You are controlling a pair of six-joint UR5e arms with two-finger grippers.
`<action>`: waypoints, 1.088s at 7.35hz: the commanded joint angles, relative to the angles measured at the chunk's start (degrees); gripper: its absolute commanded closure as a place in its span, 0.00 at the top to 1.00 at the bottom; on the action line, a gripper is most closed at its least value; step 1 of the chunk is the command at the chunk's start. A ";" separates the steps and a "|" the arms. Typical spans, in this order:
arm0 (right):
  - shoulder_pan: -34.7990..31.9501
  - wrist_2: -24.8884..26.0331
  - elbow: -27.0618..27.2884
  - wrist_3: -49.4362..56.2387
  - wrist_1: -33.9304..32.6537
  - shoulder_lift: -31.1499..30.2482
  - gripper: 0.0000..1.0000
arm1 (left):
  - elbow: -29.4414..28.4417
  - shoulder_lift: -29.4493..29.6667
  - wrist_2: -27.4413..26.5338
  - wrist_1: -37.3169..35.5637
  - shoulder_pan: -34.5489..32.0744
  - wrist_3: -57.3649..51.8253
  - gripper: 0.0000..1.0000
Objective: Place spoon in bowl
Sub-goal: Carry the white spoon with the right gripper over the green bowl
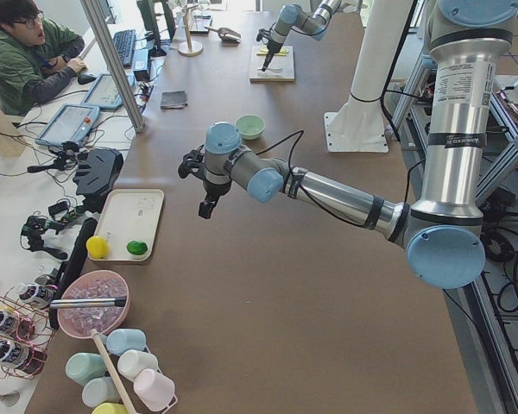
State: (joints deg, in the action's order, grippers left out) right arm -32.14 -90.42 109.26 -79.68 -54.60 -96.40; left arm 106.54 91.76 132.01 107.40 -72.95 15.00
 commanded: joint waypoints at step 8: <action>6.03 8.14 -15.50 -38.76 -40.49 48.97 0.00 | -0.19 -1.94 0.53 5.46 0.09 3.45 0.98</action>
State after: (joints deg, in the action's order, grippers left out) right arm -27.39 -83.77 100.44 -113.29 -93.23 -54.81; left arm 106.37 89.83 132.50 112.84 -72.86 18.45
